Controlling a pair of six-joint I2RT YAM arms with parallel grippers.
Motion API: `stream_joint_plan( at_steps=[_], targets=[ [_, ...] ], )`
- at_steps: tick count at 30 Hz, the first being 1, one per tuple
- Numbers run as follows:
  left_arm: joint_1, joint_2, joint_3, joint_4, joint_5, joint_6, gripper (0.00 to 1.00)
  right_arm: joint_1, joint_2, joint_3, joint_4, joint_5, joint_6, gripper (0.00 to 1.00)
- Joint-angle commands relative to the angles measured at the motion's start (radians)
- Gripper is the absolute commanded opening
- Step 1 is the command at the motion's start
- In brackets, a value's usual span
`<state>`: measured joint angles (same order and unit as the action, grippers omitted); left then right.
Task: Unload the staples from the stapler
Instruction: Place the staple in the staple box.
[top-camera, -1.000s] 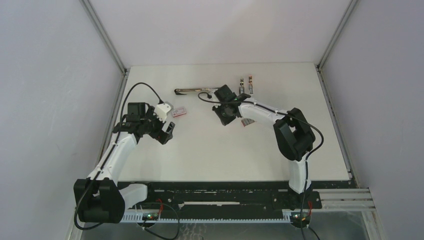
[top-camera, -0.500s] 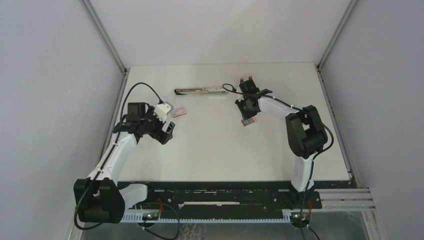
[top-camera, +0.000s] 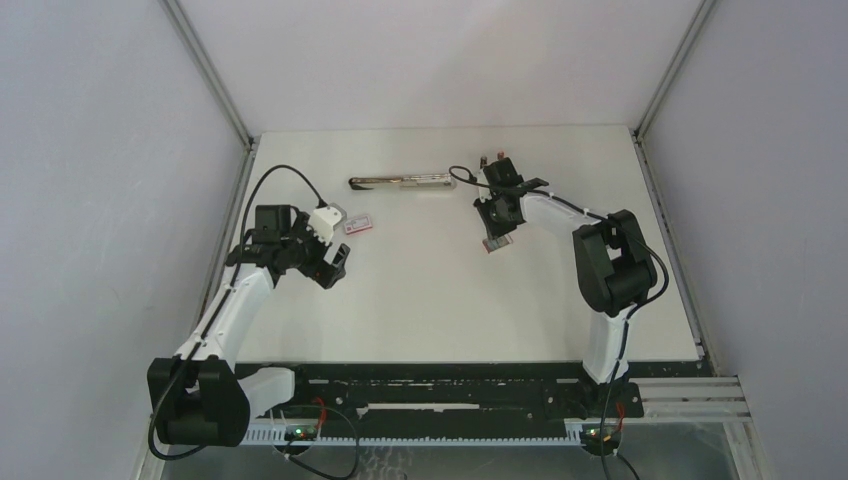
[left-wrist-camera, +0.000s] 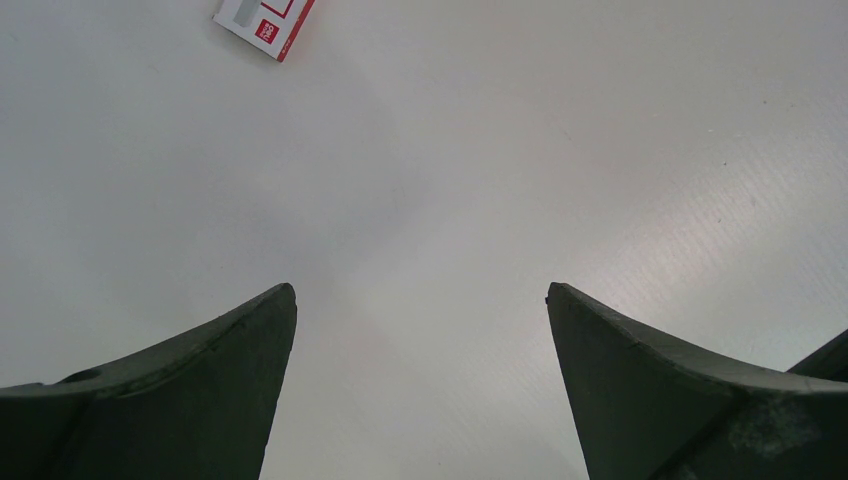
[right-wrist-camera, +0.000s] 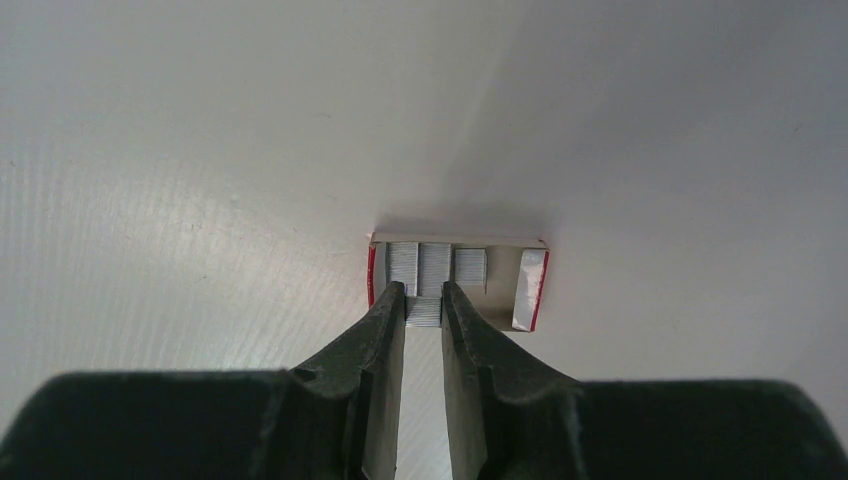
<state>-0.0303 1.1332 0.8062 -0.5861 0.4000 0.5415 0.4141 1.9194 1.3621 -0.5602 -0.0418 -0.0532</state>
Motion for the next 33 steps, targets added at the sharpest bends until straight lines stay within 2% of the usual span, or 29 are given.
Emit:
stream_joint_plan(
  at_steps=[1, 33],
  targets=[
    [0.009, -0.009, 0.011, 0.017, 0.026, 0.012, 1.0, 0.001, -0.012, 0.003, 0.039, -0.021, -0.008, 0.19],
    [0.01, -0.012, 0.011, 0.017, 0.025, 0.012, 1.0, -0.017, 0.05, 0.003, 0.024, -0.036, -0.011, 0.19]
  ],
)
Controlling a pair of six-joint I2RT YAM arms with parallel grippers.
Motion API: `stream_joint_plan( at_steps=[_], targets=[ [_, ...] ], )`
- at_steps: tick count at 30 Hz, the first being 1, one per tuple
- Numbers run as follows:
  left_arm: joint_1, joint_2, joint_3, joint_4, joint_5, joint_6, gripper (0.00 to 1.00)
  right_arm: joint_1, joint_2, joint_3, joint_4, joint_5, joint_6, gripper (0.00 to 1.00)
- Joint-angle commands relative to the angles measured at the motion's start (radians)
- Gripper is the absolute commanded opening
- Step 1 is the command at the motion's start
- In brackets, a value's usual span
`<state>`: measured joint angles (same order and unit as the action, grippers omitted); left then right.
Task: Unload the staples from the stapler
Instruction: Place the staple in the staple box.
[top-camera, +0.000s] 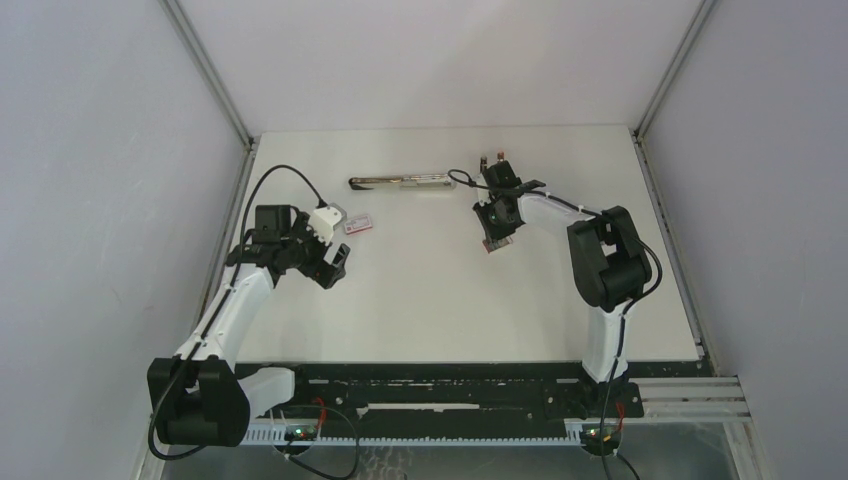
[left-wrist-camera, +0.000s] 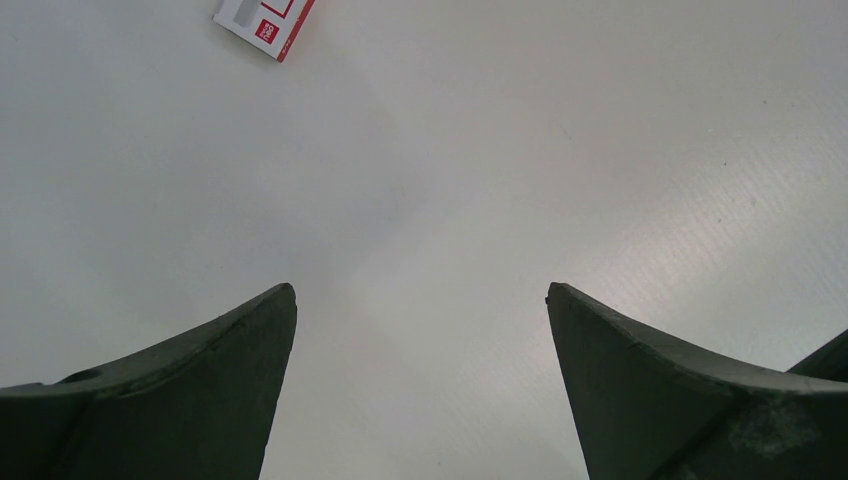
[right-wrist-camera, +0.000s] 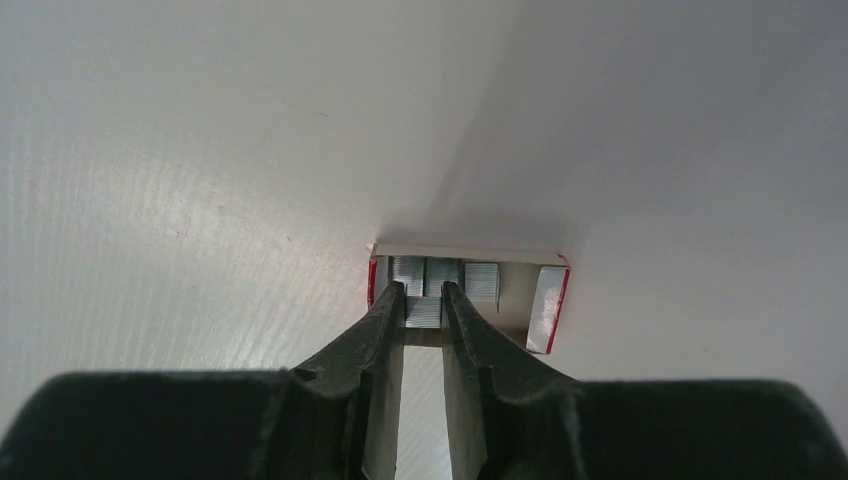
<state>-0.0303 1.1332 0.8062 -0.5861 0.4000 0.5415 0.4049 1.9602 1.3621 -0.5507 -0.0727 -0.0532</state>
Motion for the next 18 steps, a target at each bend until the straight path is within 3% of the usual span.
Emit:
stream_joint_plan(
  at_steps=[1, 18],
  targets=[
    [0.01, -0.011, 0.011, 0.017, 0.025, 0.012, 1.0, -0.008, 0.01, 0.003, 0.015, -0.005, -0.01, 0.19],
    [0.009, -0.011, 0.011, 0.016, 0.023, 0.012, 1.0, -0.008, 0.0, 0.004, 0.01, -0.013, -0.009, 0.24]
  ],
)
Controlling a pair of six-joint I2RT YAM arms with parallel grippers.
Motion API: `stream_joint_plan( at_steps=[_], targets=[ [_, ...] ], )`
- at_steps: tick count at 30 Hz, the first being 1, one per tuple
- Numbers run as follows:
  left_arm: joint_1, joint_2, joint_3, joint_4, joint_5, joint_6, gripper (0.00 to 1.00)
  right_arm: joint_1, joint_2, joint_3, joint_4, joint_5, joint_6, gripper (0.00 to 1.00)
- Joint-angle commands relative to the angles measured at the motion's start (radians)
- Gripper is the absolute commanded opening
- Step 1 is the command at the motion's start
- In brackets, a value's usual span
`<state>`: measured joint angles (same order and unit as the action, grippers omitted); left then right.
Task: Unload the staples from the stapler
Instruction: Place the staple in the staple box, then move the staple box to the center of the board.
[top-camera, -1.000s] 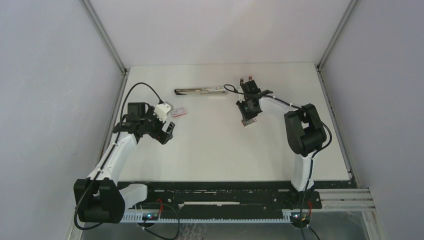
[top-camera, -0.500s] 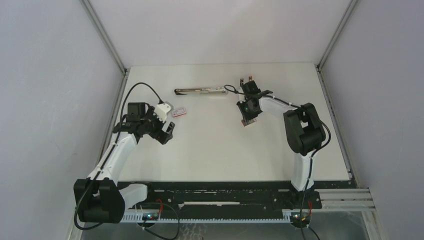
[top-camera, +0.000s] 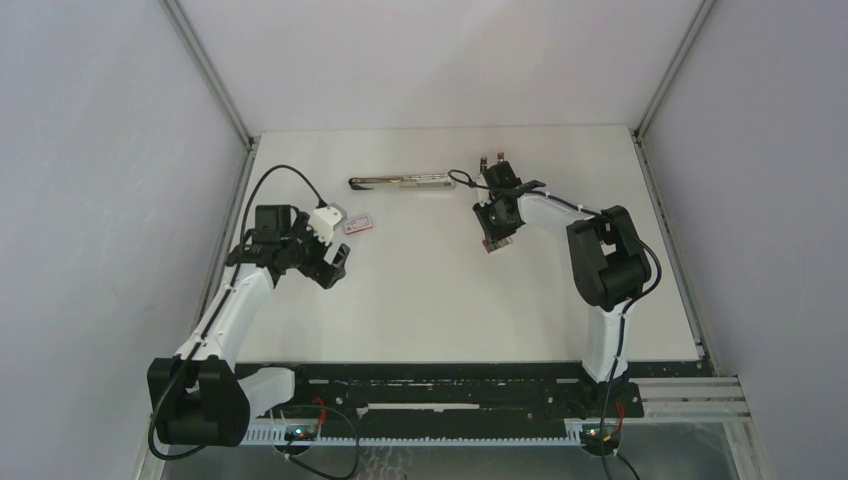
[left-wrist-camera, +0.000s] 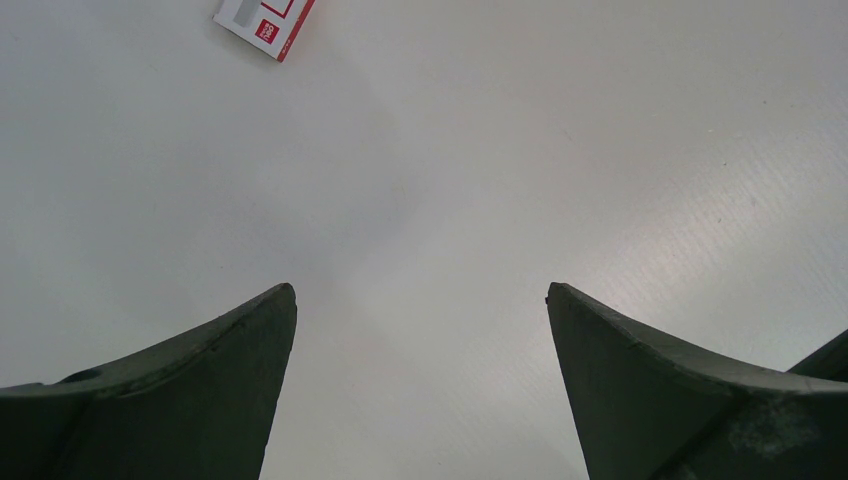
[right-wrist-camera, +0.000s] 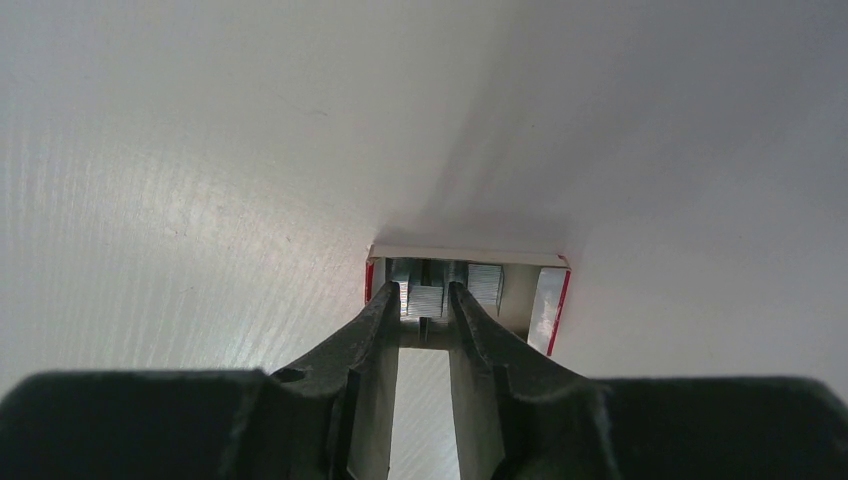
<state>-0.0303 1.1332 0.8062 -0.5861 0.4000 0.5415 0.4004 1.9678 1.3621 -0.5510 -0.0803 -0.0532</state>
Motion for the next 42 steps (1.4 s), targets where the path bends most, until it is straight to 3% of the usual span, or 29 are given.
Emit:
stream_joint_plan(
  at_steps=[1, 11, 16, 20, 22, 23, 31, 38, 42],
  targets=[
    [0.009, -0.01, 0.011, 0.016, 0.023, 0.012, 1.0, -0.003, -0.011, 0.004, 0.011, -0.007, -0.009, 0.25],
    [0.01, -0.006, 0.012, 0.017, 0.022, 0.011, 1.0, -0.005, -0.113, 0.017, 0.001, -0.002, -0.011, 0.27],
    [0.01, -0.005, 0.013, 0.016, 0.022, 0.011, 1.0, -0.003, -0.174, 0.037, -0.021, -0.021, -0.013, 0.35],
    [0.01, -0.003, 0.014, 0.017, 0.02, 0.01, 1.0, -0.004, -0.225, 0.063, -0.042, -0.025, -0.022, 0.59],
    [0.009, -0.004, 0.014, 0.017, 0.02, 0.009, 1.0, -0.003, -0.257, 0.069, -0.04, -0.006, -0.028, 0.95],
    [0.01, -0.003, 0.015, 0.017, 0.02, 0.009, 1.0, -0.003, -0.276, 0.069, -0.036, 0.009, -0.035, 0.99],
    [0.009, 0.013, 0.039, 0.037, -0.053, -0.011, 1.0, -0.011, -0.375, 0.065, -0.009, 0.182, -0.055, 1.0],
    [0.009, 0.141, 0.162, 0.044, -0.099, 0.05, 1.0, -0.08, -0.436, -0.01, 0.029, 0.183, -0.011, 1.0],
    [0.01, 0.261, 0.283, -0.002, -0.085, 0.118, 1.0, -0.114, -0.489, -0.054, 0.042, 0.067, -0.067, 1.0]
  ],
)
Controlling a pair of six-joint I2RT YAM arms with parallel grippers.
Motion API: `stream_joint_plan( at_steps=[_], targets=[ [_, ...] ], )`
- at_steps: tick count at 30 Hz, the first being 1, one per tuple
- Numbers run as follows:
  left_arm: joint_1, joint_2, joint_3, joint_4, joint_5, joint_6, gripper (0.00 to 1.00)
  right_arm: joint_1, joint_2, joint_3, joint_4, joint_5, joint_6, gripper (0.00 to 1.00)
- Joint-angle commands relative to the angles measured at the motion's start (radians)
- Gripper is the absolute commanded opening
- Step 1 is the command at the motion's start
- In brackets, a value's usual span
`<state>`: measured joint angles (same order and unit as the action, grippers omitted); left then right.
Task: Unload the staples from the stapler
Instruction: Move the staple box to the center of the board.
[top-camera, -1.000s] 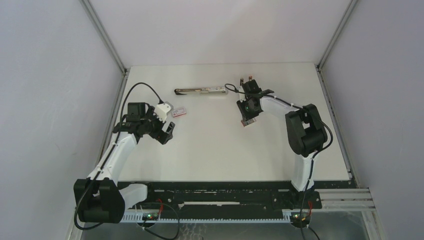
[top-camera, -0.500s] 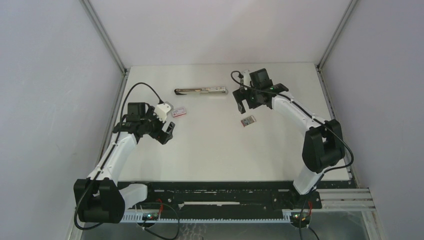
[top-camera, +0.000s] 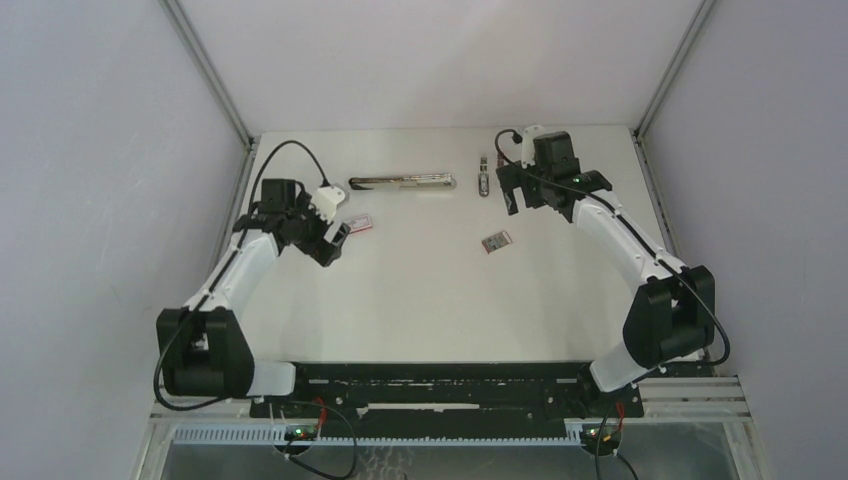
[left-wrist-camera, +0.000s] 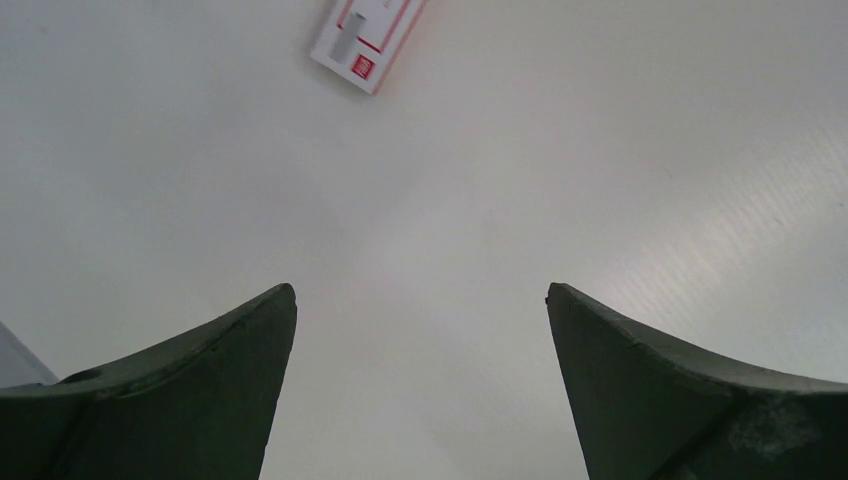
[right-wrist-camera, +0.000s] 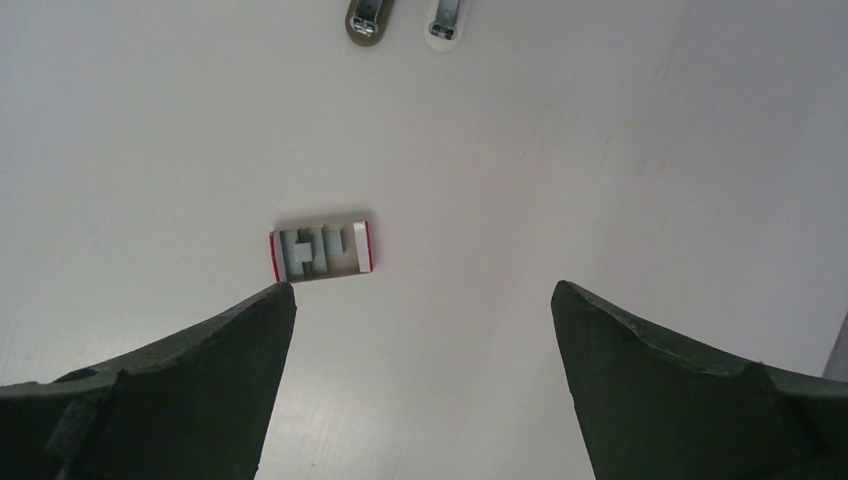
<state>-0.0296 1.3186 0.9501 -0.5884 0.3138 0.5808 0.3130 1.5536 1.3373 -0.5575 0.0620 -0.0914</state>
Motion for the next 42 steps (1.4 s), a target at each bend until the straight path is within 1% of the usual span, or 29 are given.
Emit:
stream_joint_plan(
  at_steps=[1, 10, 15, 19, 24, 28, 36, 39, 42],
  targets=[
    [0.008, 0.11, 0.17, -0.008, 0.006, 0.089, 1.0, -0.038, -0.085, -0.037, 0.051, -0.104, -0.03, 1.0],
    [0.008, 0.424, 0.487, -0.185, 0.127, 0.139, 1.0, -0.111, -0.046, -0.043, 0.041, -0.189, -0.024, 1.0],
    [0.003, 0.56, 0.605, -0.224, 0.09, 0.156, 1.0, -0.118, -0.049, -0.043, 0.04, -0.2, -0.029, 1.0],
    [-0.001, 0.647, 0.695, -0.23, 0.044, 0.123, 1.0, -0.12, -0.055, -0.045, 0.045, -0.204, -0.033, 1.0],
    [-0.015, 0.739, 0.802, -0.28, 0.066, 0.112, 1.0, -0.124, -0.053, -0.048, 0.046, -0.211, -0.035, 1.0],
    [-0.03, 0.813, 0.876, -0.307, 0.055, 0.105, 1.0, -0.129, -0.053, -0.049, 0.045, -0.219, -0.037, 1.0],
    [-0.052, 0.952, 1.066, -0.452, 0.107, 0.109, 1.0, -0.146, -0.054, -0.048, 0.042, -0.231, -0.032, 1.0],
    [-0.052, 0.985, 1.113, -0.514, 0.147, 0.121, 1.0, -0.152, -0.054, -0.048, 0.04, -0.239, -0.029, 1.0],
    [-0.055, 0.993, 1.12, -0.537, 0.171, 0.13, 1.0, -0.156, -0.054, -0.048, 0.04, -0.245, -0.028, 1.0]
  ],
)
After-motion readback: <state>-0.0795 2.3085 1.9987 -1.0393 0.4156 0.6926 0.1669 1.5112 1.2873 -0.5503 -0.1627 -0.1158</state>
